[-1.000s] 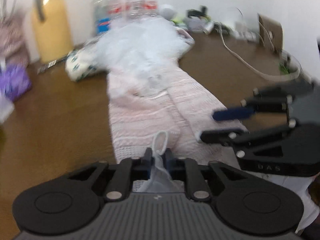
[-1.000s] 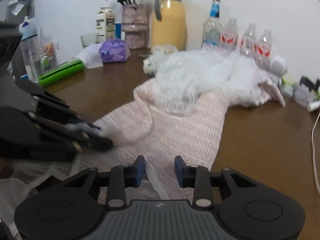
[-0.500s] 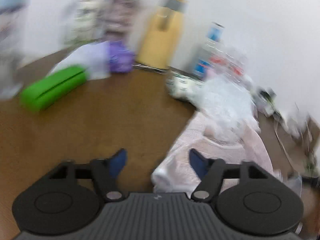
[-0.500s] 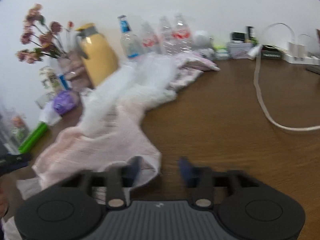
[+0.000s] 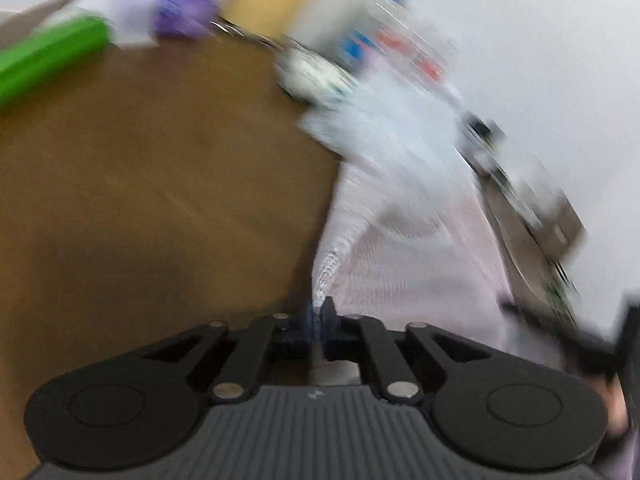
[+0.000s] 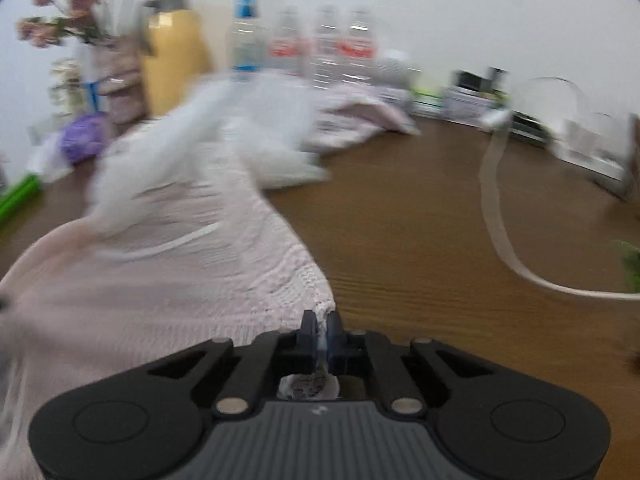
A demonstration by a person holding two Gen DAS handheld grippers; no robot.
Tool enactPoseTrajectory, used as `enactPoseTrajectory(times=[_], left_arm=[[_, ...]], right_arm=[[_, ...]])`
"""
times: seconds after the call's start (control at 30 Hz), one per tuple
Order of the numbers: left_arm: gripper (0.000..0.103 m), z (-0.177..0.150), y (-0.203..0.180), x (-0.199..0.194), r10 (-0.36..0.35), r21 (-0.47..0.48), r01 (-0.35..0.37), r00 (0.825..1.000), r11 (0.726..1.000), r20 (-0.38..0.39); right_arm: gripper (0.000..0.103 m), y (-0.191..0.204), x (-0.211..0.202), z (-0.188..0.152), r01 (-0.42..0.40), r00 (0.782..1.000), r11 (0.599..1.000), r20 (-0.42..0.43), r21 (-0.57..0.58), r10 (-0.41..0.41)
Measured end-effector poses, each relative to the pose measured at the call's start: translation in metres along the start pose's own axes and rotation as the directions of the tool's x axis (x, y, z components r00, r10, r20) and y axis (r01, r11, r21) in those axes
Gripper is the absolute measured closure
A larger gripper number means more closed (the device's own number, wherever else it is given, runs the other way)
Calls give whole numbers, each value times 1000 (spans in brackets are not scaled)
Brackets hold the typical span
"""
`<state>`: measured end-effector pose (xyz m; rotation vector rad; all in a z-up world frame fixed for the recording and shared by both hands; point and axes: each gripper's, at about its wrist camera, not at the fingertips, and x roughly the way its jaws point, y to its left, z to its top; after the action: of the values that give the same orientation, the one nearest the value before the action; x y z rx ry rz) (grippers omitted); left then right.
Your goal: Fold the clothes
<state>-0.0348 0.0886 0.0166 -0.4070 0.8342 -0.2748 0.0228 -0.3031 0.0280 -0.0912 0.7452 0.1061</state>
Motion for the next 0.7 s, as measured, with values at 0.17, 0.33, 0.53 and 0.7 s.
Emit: enactPoseTrajectory(times=[0.17, 0.33, 0.53, 0.7], left_arm=[[36, 35, -58, -3, 55, 264, -98, 985, 960, 165], [28, 50, -132, 96, 174, 613, -213, 977, 761, 123], [87, 82, -77, 95, 250, 261, -280, 958, 924, 143], [56, 78, -21, 64, 236, -51, -231, 956, 972, 175]], right_arm=[[73, 0, -35, 3, -138, 986, 987, 81, -87, 145], [66, 27, -35, -12, -222, 973, 963, 25, -154, 228], [67, 26, -36, -42, -228, 973, 962, -3, -148, 230], [65, 12, -37, -42, -251, 968, 957, -15, -146, 252]])
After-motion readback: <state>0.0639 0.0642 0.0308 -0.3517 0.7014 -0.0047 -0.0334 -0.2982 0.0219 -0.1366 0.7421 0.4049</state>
